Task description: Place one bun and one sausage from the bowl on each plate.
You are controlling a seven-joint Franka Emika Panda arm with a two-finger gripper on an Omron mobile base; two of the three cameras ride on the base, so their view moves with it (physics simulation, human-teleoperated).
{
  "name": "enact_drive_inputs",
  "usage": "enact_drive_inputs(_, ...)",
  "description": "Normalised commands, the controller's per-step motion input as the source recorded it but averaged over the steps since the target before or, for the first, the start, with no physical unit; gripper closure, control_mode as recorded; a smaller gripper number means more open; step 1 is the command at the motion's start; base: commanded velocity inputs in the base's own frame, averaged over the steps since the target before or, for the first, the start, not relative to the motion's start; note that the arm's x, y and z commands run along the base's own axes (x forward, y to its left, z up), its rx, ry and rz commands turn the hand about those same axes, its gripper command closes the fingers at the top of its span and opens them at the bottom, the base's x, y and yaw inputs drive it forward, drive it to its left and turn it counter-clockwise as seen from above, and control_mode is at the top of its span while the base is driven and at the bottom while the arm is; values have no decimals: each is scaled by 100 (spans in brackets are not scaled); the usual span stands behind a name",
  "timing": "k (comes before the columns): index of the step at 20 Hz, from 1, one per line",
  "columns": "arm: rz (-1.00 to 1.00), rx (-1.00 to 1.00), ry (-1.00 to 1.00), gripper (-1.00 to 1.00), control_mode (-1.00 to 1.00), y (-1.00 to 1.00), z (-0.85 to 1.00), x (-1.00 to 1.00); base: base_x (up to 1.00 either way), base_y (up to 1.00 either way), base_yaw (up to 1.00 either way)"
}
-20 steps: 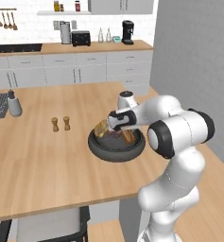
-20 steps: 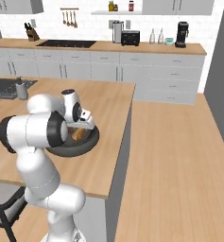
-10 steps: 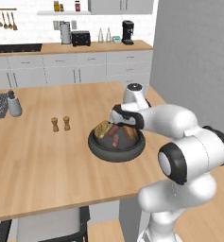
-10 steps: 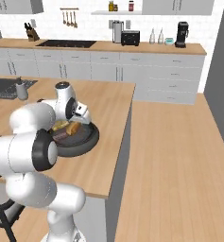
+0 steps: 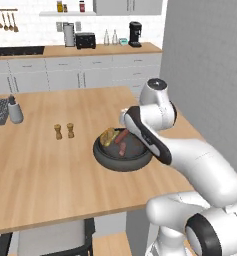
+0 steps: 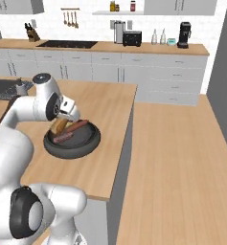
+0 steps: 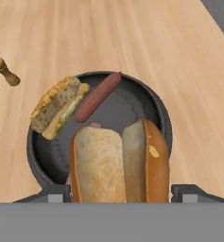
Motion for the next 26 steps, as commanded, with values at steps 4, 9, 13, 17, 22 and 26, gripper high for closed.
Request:
enact_drive_inputs(4,0,0,14,100,-100,30,77,-79,0,0,0)
enact_drive_inputs(9,0,0,14,100,100,20,31,-62,-19,5,0)
enact_drive_inputs(13,0,0,0,100,100,0,0,0,-100,39,0)
enact_drive_inputs(17,0,0,0,100,100,0,0,0,-65,96,0)
enact_drive_inputs(22,0,0,0,100,100,0,0,0,0,100,0)
enact_drive_inputs(26,0,0,0,100,100,0,0,0,0,100,0)
